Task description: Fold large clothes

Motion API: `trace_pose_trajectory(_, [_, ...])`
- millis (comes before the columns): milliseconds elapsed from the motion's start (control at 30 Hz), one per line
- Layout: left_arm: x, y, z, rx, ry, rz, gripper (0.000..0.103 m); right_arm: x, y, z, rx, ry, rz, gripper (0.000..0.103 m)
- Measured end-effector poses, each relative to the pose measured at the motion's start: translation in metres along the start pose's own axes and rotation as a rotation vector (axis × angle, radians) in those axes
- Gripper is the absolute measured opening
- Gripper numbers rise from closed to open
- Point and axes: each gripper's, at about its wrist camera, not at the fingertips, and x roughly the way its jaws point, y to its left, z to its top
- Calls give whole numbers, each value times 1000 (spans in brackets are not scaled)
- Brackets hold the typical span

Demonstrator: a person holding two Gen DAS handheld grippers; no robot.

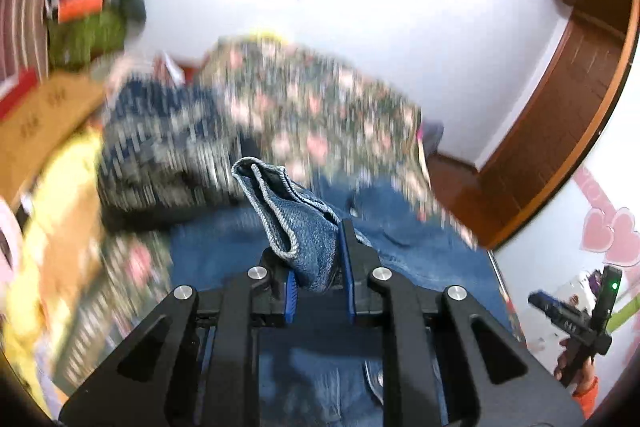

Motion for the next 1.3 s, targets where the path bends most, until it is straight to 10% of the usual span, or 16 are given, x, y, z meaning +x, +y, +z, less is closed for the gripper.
trace_pose_trajectory(200, [5, 21, 1, 48, 15, 65, 18, 30, 11, -16, -15, 90, 29, 49])
trace_pose_trajectory(600, [101, 94, -122, 6, 423, 128, 28, 43, 5, -33, -14, 169, 25, 54])
trace_pose_trajectory(867, [92, 98, -122, 21, 429, 194, 55, 32, 6, -35, -23, 189, 25, 54])
trace_pose_trajectory(1300, [32, 120, -147, 4, 450, 236, 60, 3, 7, -67, -10, 221, 47, 54])
